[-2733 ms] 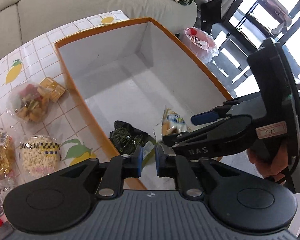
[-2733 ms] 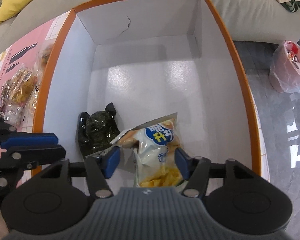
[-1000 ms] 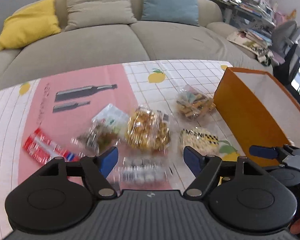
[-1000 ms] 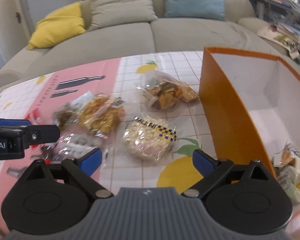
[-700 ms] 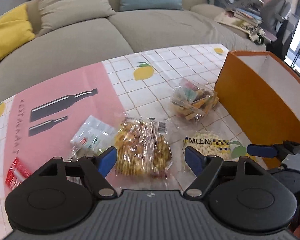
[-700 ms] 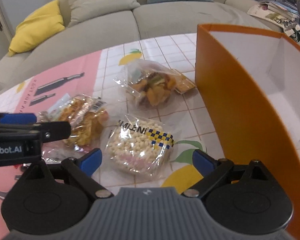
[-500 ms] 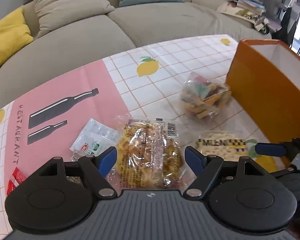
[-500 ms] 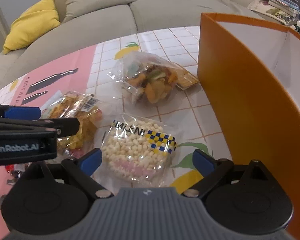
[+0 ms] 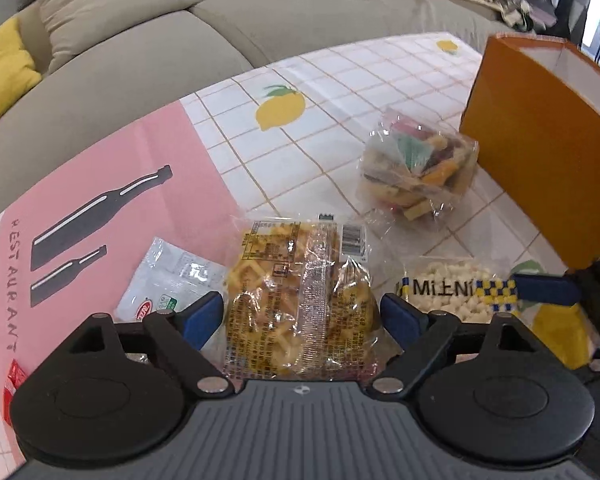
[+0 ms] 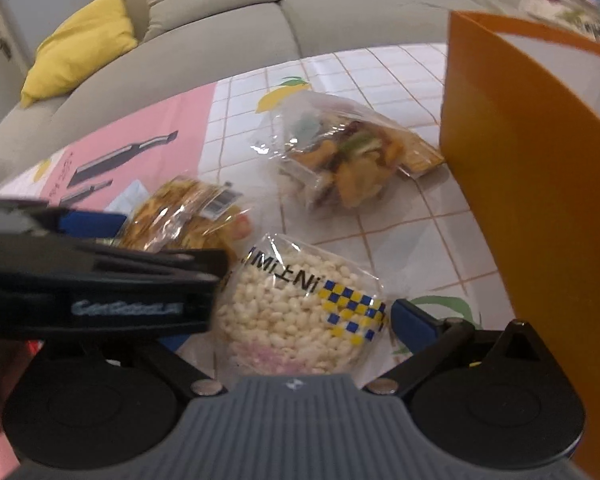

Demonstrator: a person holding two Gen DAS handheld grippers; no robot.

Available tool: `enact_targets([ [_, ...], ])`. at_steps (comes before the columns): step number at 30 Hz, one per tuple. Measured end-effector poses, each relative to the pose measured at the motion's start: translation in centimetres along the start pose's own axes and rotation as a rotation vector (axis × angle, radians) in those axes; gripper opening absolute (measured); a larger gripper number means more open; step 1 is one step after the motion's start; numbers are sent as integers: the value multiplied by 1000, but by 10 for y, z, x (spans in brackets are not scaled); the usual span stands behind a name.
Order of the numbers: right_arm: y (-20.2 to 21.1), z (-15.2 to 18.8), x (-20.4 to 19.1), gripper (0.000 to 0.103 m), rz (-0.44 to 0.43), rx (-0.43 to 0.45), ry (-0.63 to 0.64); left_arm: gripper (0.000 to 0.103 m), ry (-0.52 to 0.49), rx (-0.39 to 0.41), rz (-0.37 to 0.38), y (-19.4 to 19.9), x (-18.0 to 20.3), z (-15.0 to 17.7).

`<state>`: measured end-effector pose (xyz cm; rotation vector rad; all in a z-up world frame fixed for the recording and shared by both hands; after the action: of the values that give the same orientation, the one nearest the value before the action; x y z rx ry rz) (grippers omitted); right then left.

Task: Organize snacks
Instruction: 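Grasp the waffle biscuit pack with left tool while right tool grasps MILENI bag, then carry both packs over the orange box and release them inside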

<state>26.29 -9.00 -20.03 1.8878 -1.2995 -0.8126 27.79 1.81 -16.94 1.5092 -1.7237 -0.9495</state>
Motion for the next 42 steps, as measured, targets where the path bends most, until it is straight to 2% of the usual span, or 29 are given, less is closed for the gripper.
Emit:
enact_targets([
  [5, 0, 4, 0, 99, 17, -2, 37, 95, -25, 5, -34, -4, 2, 5],
  [10, 4, 9, 5, 90, 39, 0, 80, 87, -24, 27, -47, 1, 4, 8],
  [16, 12, 15, 11, 80, 27, 10, 99, 84, 32, 49, -26, 17, 5, 13],
  [24, 28, 26, 8, 79, 7, -9, 135, 83, 120, 95, 11, 58, 11, 27],
  [33, 93, 37, -6, 79, -65, 42, 227, 83, 210, 156, 26, 137, 15, 47],
  [38, 142, 38, -3, 79, -114, 84, 288, 83, 222, 168, 45, 178, 25, 47],
  [42, 183, 33, 14, 79, -130, 119, 316, 83, 187, 181, 97, 204, 46, 38],
])
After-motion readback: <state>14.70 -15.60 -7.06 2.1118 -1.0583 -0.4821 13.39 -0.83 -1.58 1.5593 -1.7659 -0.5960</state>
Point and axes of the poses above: each gripper's, at about its wrist camera, not at the fingertips, and y roughly against the way its jaws point, x to its right, z to its underside, the point moved 5 cm from there along -y, roughly the way its jaws point, and after that the axes turned 9 degrees about y, right-handed, at the moved point
